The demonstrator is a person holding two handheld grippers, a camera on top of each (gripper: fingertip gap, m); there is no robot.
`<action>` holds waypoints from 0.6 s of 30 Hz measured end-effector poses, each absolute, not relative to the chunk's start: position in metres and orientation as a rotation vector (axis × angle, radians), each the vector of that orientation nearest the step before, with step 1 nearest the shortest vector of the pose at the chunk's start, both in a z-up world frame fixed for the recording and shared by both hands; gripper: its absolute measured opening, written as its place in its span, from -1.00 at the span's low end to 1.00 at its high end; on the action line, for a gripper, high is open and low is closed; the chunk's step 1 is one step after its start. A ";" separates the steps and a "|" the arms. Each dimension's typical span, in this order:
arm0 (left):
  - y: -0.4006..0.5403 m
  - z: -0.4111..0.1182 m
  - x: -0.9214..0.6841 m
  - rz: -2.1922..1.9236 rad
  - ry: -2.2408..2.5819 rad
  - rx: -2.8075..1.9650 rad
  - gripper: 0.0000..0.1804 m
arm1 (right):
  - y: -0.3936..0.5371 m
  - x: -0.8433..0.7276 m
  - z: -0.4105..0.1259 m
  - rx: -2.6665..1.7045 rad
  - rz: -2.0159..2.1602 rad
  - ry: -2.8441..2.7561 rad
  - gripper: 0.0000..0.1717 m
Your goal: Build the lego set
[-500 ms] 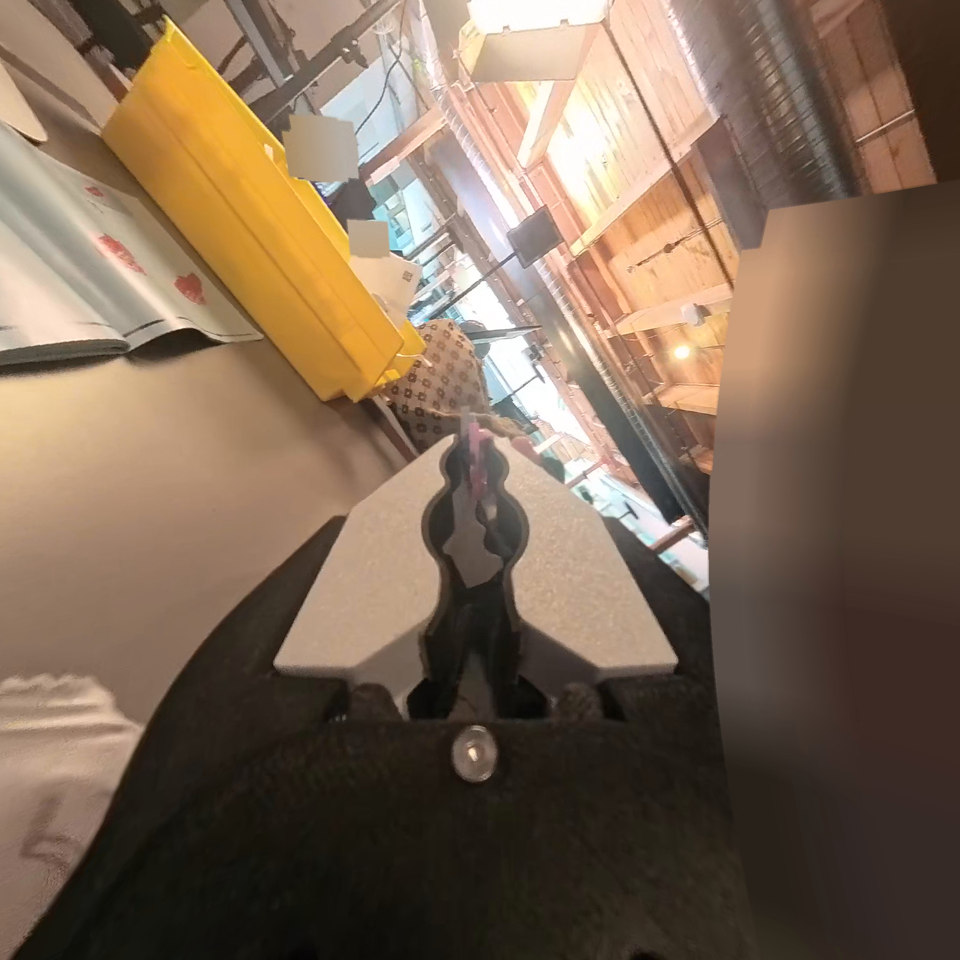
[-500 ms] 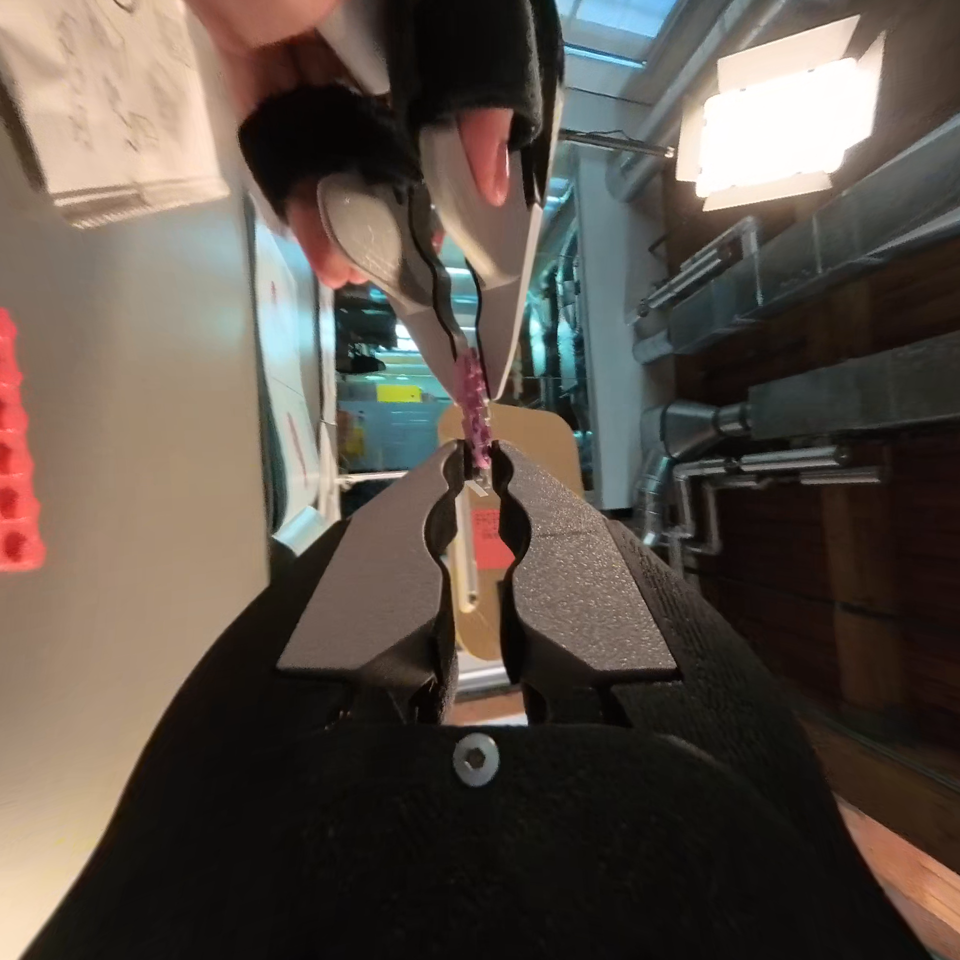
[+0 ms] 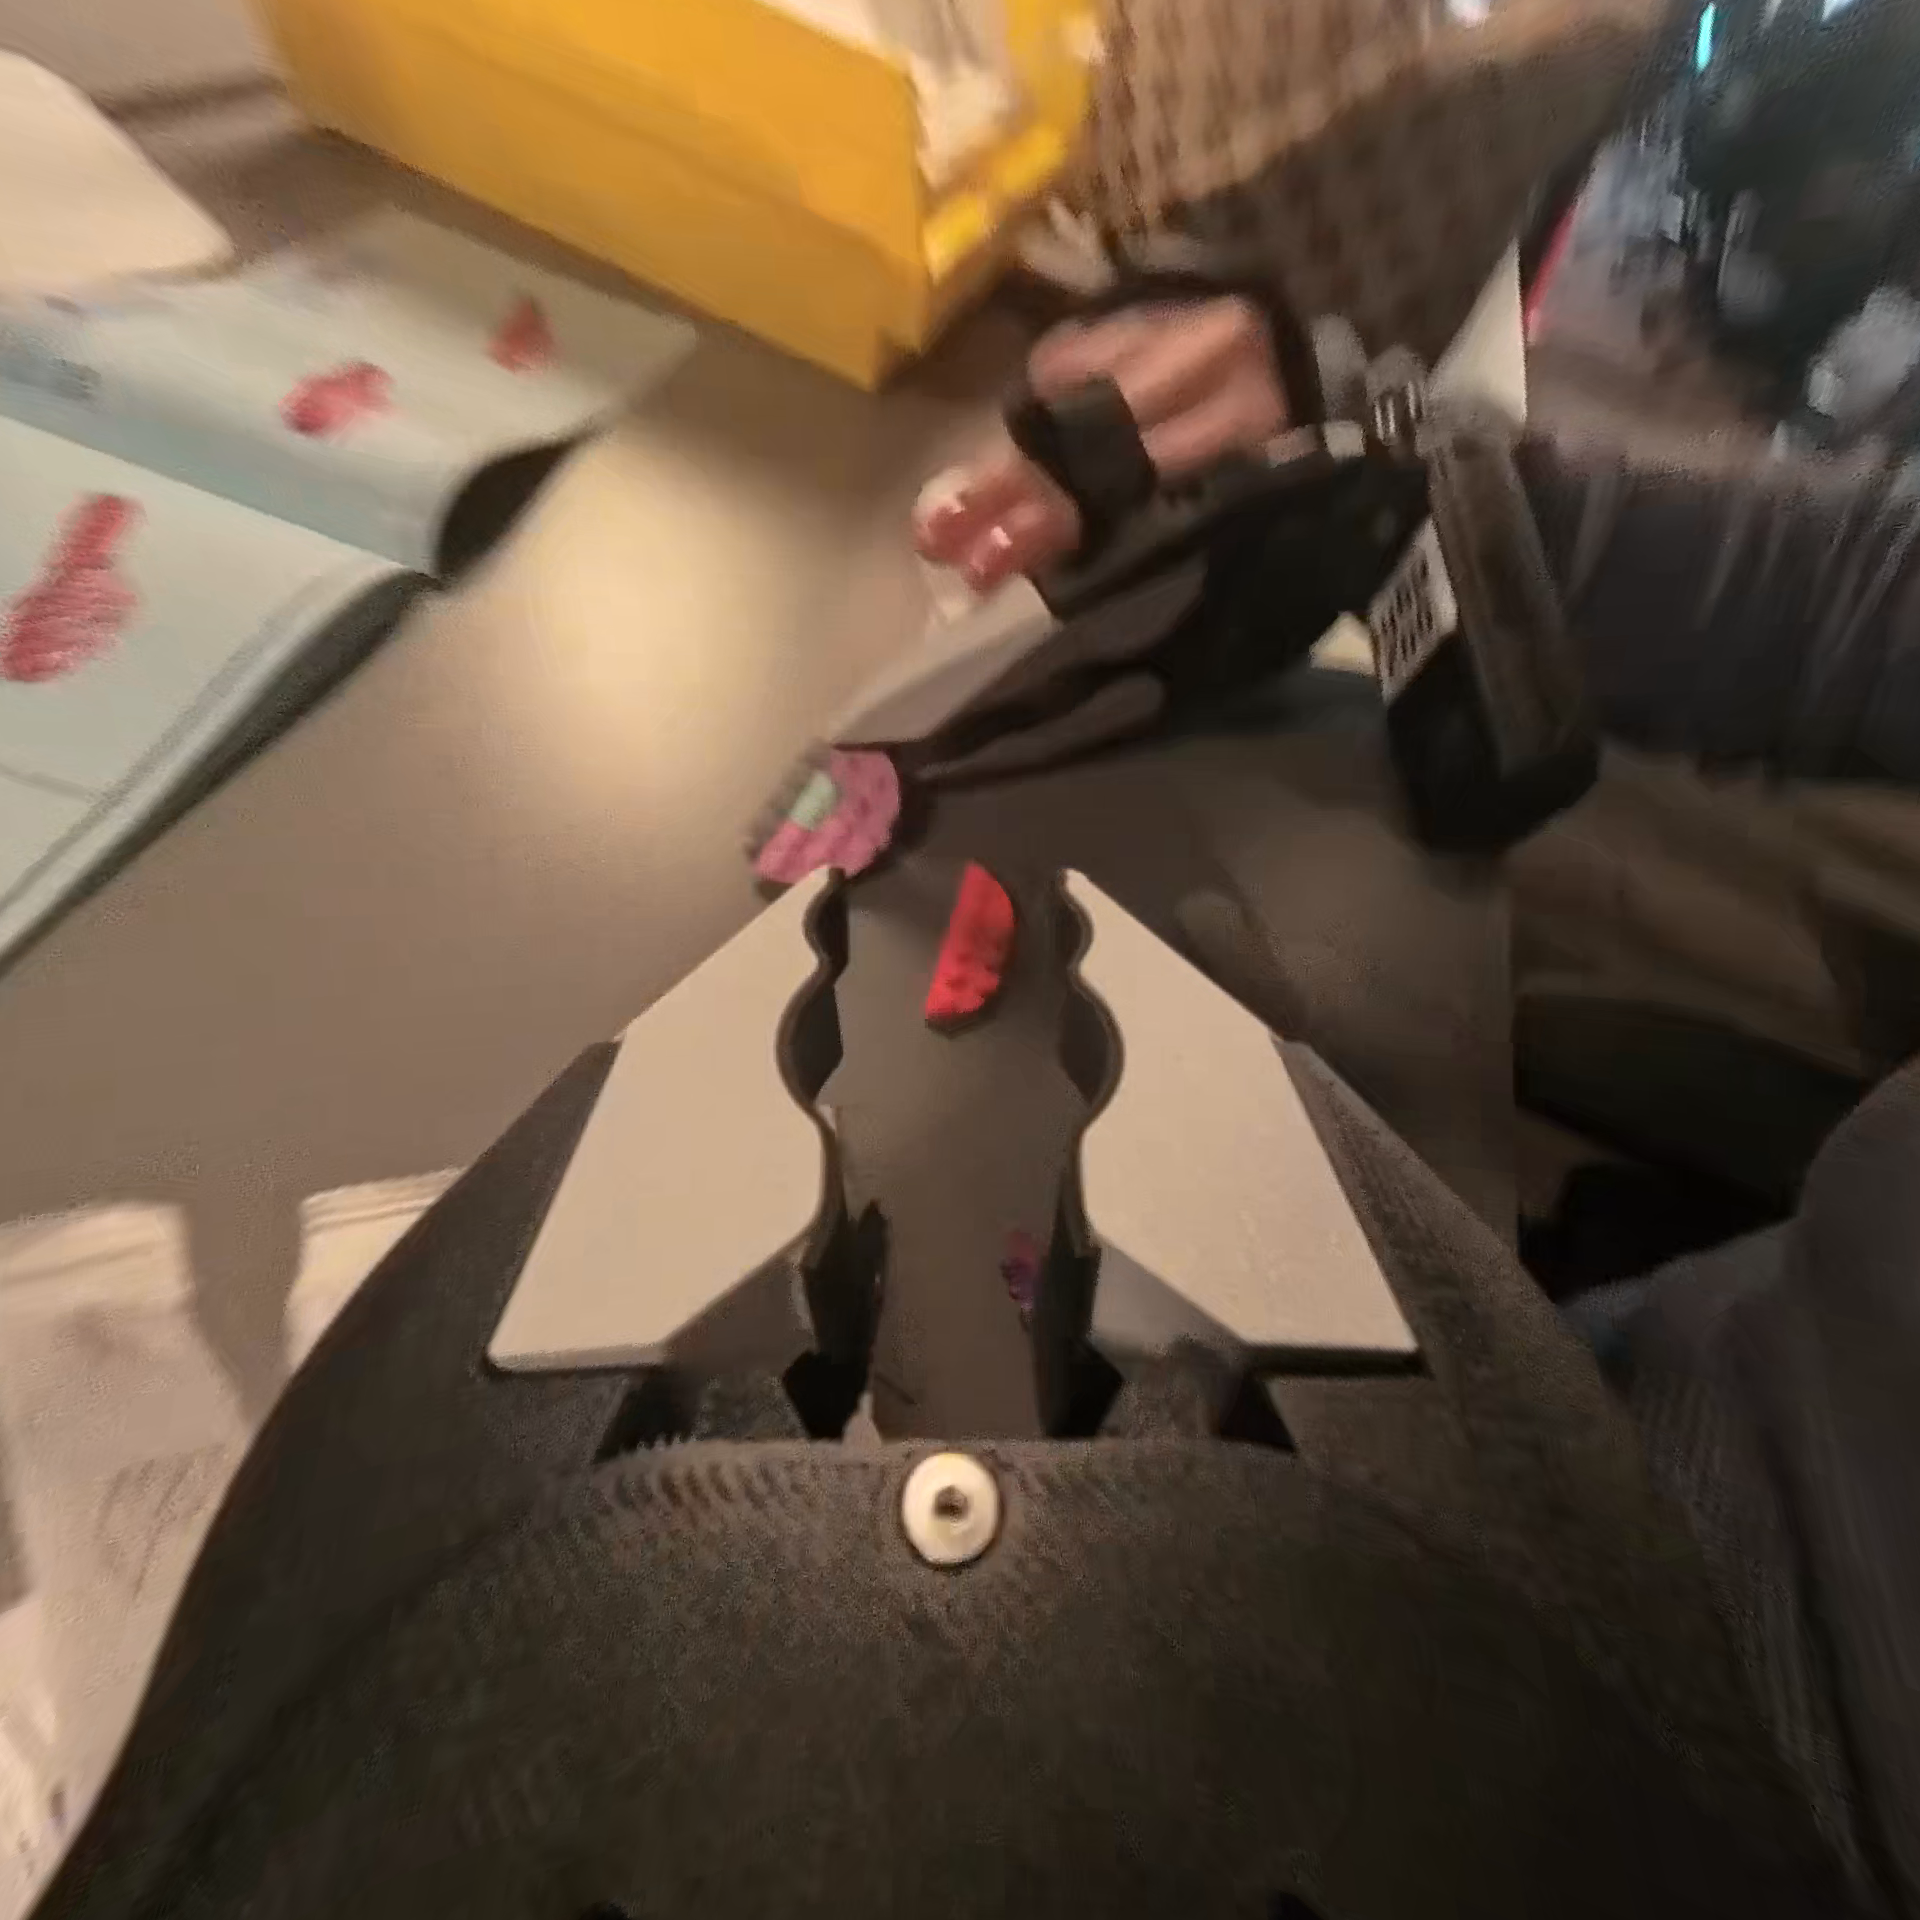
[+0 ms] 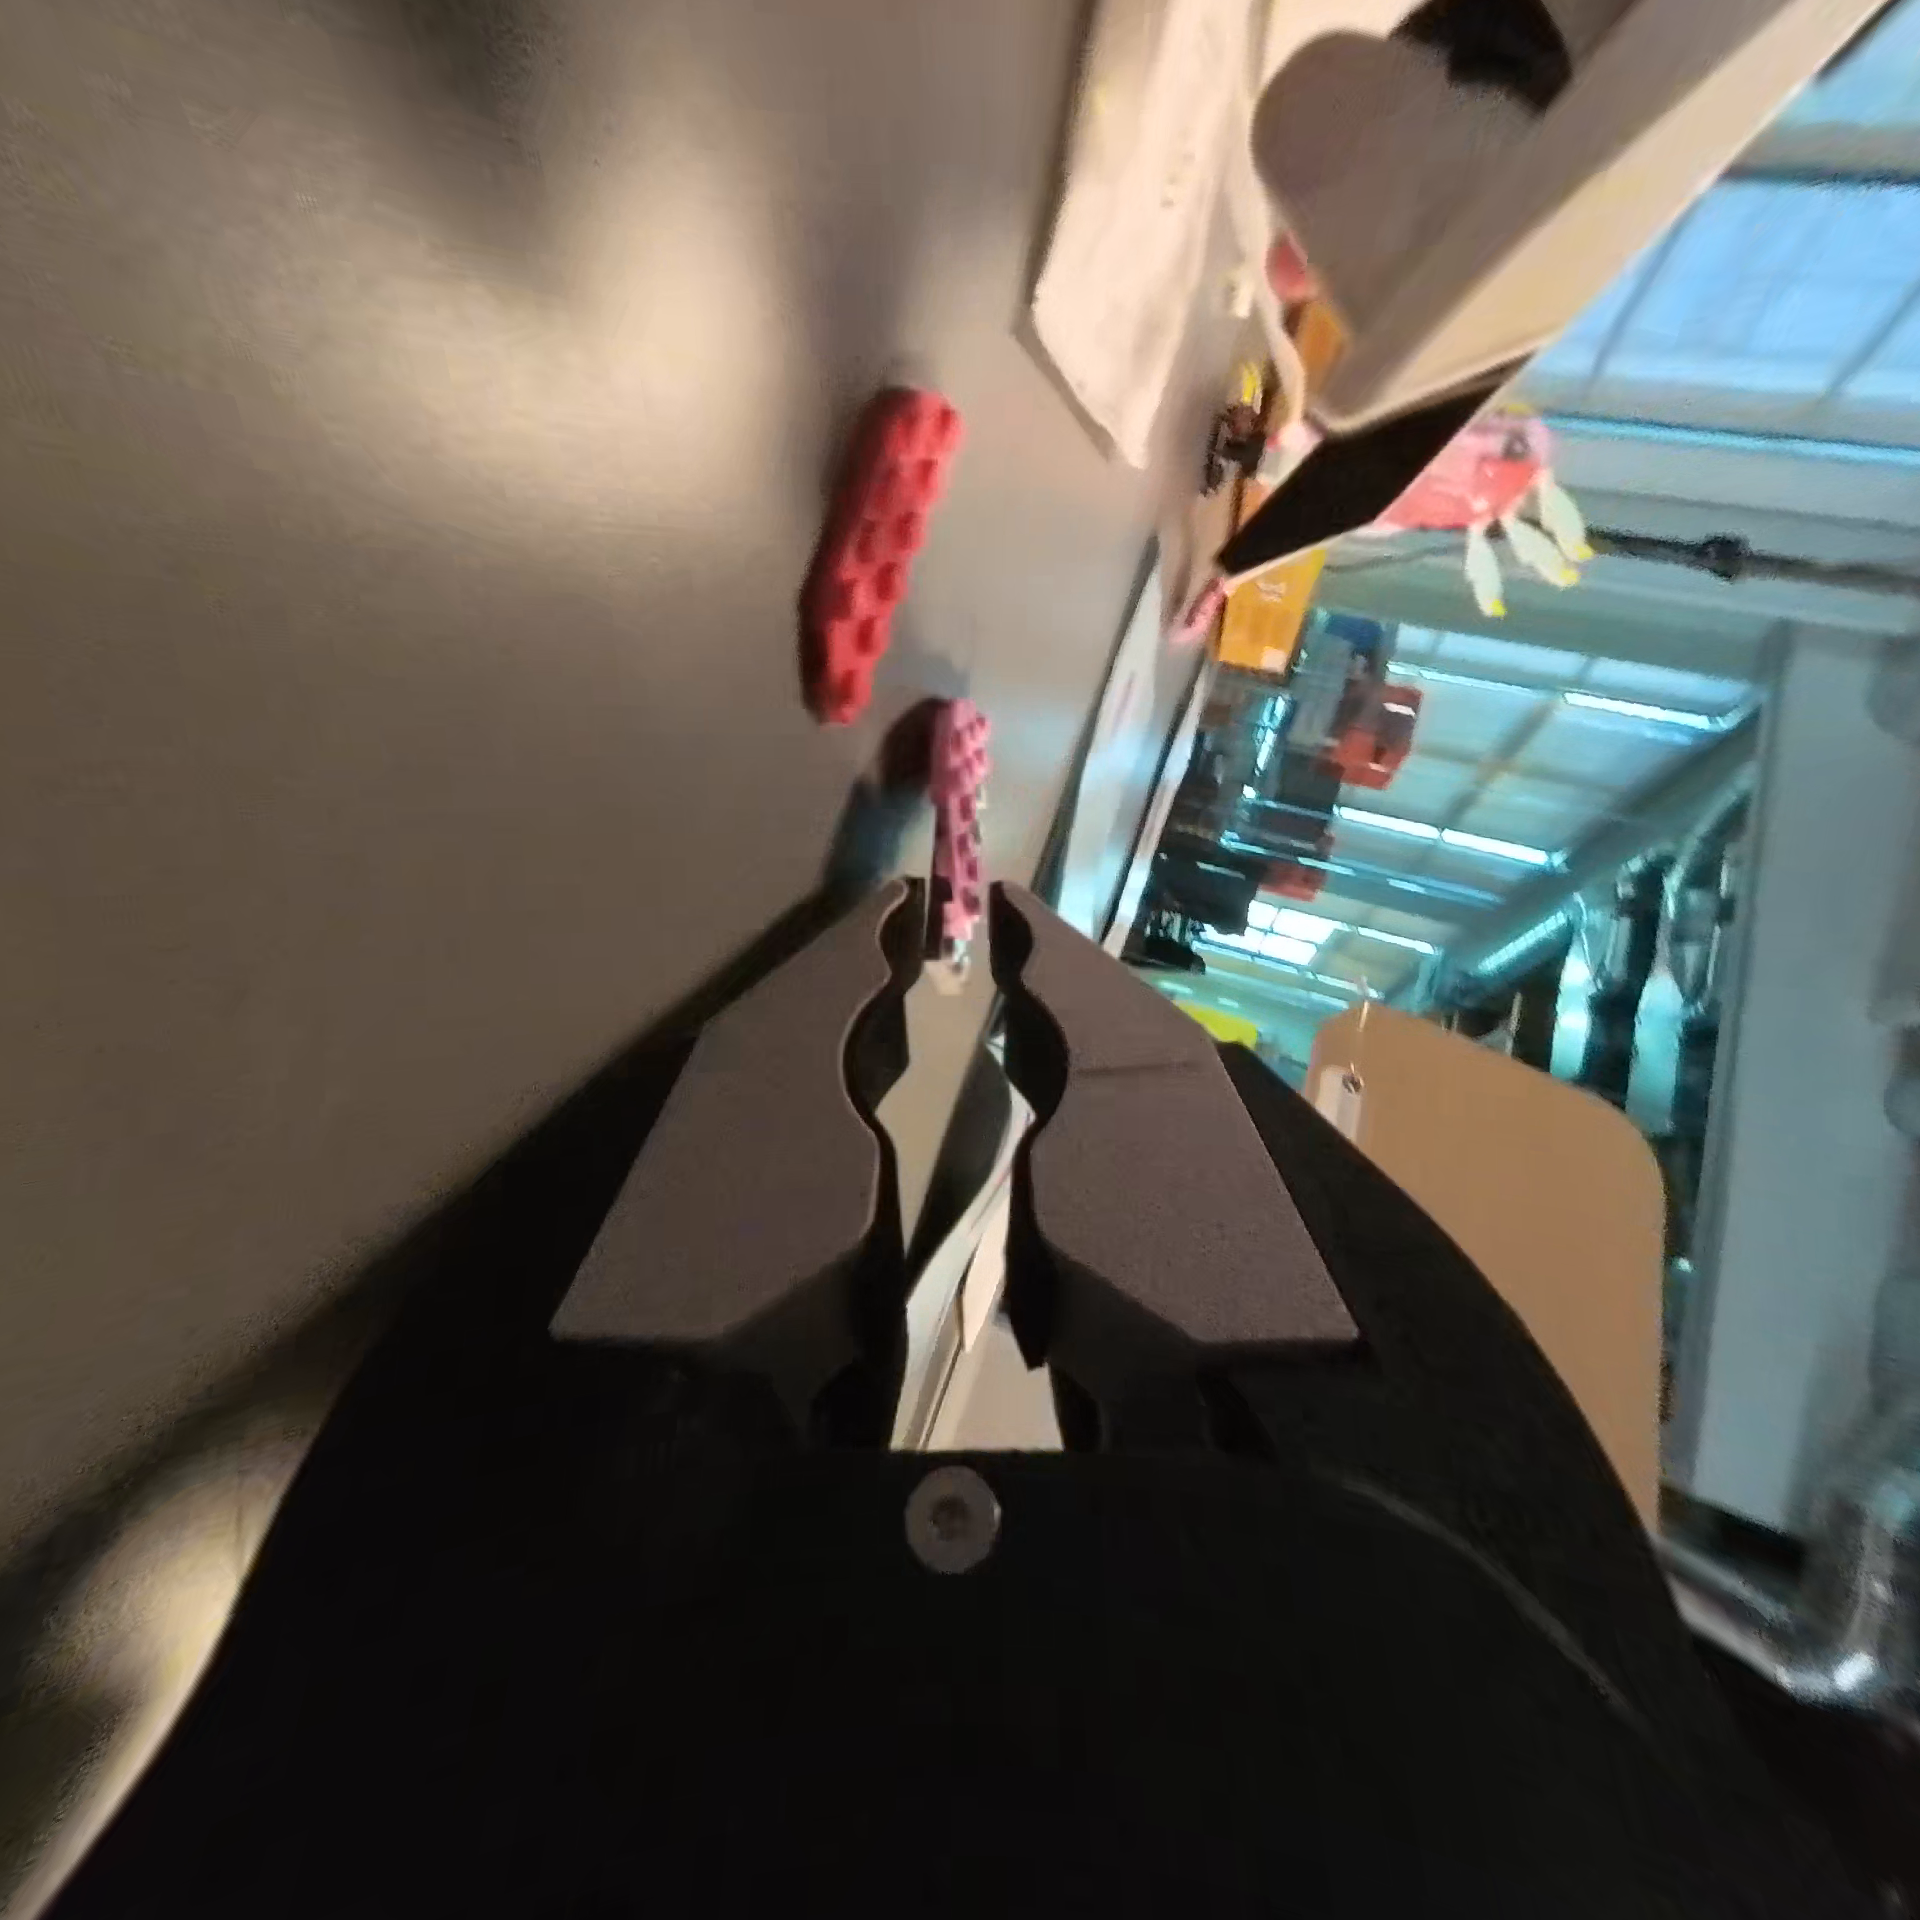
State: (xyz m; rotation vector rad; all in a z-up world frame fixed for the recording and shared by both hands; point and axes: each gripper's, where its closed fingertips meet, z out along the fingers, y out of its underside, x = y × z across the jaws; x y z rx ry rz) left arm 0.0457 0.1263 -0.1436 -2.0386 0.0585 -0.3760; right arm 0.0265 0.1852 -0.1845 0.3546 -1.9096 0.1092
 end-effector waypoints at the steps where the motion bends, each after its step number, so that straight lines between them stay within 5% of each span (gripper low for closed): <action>1: 0.128 -0.153 0.053 -0.367 0.126 -2.100 -0.57 | 0.185 0.028 -0.186 0.380 0.111 -1.923 -0.86; 7: 0.134 -0.191 0.067 -0.261 0.409 -2.306 -0.43 | 0.191 0.034 -0.179 0.423 0.111 -2.003 -0.59; 14: 0.134 -0.197 0.070 -0.222 0.515 -2.346 -0.57 | 0.220 0.049 -0.171 0.244 0.091 -2.098 -0.34; 18: 0.132 -0.197 0.071 -0.219 0.521 -2.359 -0.69 | 0.234 0.063 -0.162 -0.204 0.289 -2.160 -0.04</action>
